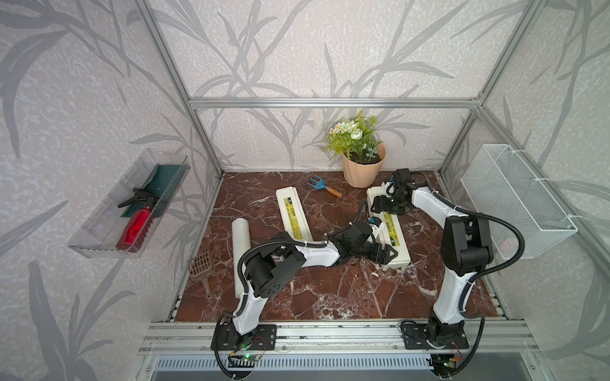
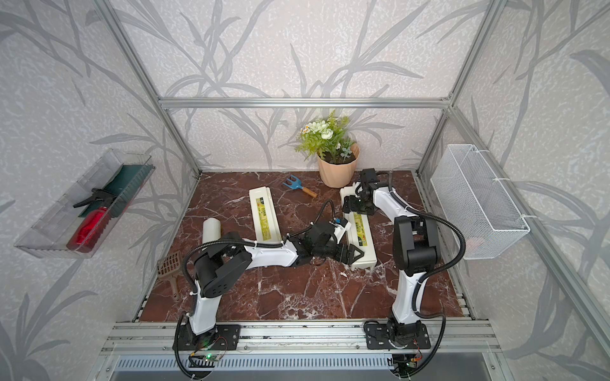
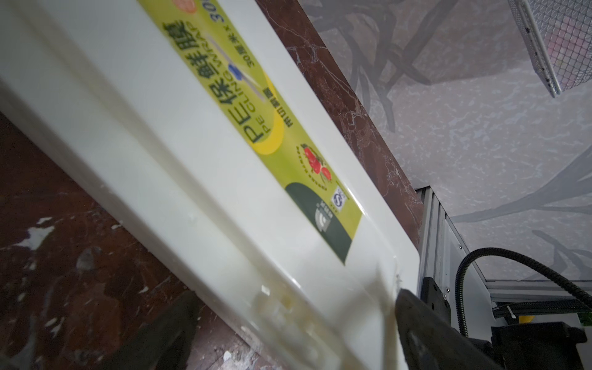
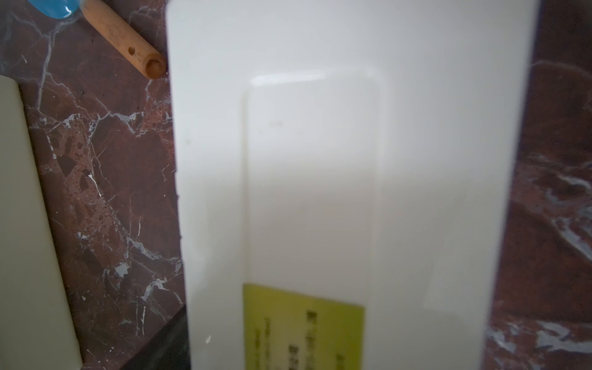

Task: Put plastic wrap rolls into dispensers
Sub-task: Close the lid on the plastic wrap cutting box.

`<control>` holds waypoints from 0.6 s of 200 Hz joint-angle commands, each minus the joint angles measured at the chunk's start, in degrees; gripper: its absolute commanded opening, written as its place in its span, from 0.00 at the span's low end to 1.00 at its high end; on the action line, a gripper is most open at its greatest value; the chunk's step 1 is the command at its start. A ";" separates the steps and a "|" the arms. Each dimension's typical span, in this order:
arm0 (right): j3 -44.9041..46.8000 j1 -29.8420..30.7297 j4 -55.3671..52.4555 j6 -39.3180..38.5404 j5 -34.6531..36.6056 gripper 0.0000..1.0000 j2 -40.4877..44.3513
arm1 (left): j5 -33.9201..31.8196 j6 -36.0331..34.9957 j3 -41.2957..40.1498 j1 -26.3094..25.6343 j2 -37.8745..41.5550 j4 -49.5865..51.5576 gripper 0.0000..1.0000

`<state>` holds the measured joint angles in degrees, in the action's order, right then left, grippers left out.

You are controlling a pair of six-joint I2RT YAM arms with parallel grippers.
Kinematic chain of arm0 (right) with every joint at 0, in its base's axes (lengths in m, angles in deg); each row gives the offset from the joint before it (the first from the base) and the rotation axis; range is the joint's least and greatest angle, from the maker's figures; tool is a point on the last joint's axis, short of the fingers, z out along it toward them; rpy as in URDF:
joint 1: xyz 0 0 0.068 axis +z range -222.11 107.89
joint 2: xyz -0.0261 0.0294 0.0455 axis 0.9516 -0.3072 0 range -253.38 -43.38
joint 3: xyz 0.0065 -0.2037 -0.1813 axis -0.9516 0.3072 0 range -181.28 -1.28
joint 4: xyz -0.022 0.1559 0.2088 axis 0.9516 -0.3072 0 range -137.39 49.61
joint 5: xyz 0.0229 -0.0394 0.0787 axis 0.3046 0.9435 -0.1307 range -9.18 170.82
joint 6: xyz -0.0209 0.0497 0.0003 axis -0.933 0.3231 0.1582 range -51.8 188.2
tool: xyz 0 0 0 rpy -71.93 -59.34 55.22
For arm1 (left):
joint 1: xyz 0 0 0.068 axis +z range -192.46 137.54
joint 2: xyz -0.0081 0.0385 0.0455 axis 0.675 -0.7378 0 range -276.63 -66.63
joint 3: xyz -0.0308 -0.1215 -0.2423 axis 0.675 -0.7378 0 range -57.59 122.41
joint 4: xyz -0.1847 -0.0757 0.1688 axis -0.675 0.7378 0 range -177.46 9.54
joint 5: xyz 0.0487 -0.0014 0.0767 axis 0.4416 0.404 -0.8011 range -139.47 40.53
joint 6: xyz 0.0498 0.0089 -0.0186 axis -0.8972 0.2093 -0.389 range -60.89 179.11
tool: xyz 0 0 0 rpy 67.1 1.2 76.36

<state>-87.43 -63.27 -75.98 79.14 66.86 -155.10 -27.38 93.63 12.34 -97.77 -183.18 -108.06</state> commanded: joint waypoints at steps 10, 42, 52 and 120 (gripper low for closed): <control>1.42 -0.05 1.70 0.34 1.34 0.64 0.96 | -1.28 -0.63 0.09 0.23 -0.96 1.32 0.95; 2.56 -0.21 3.72 -0.92 1.74 0.64 1.73 | -0.58 -1.42 1.59 0.20 -2.53 3.29 0.93; 3.24 -0.23 4.59 -0.92 1.74 0.64 2.03 | -0.38 -1.54 2.04 0.16 -3.02 3.90 0.91; 3.54 -0.81 5.54 -0.76 -0.27 0.83 1.53 | -0.89 -3.92 5.33 0.20 -5.56 10.51 0.82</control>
<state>-84.87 -63.44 -72.09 78.64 68.02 -154.23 -26.88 92.05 16.73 -97.44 -185.58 -104.78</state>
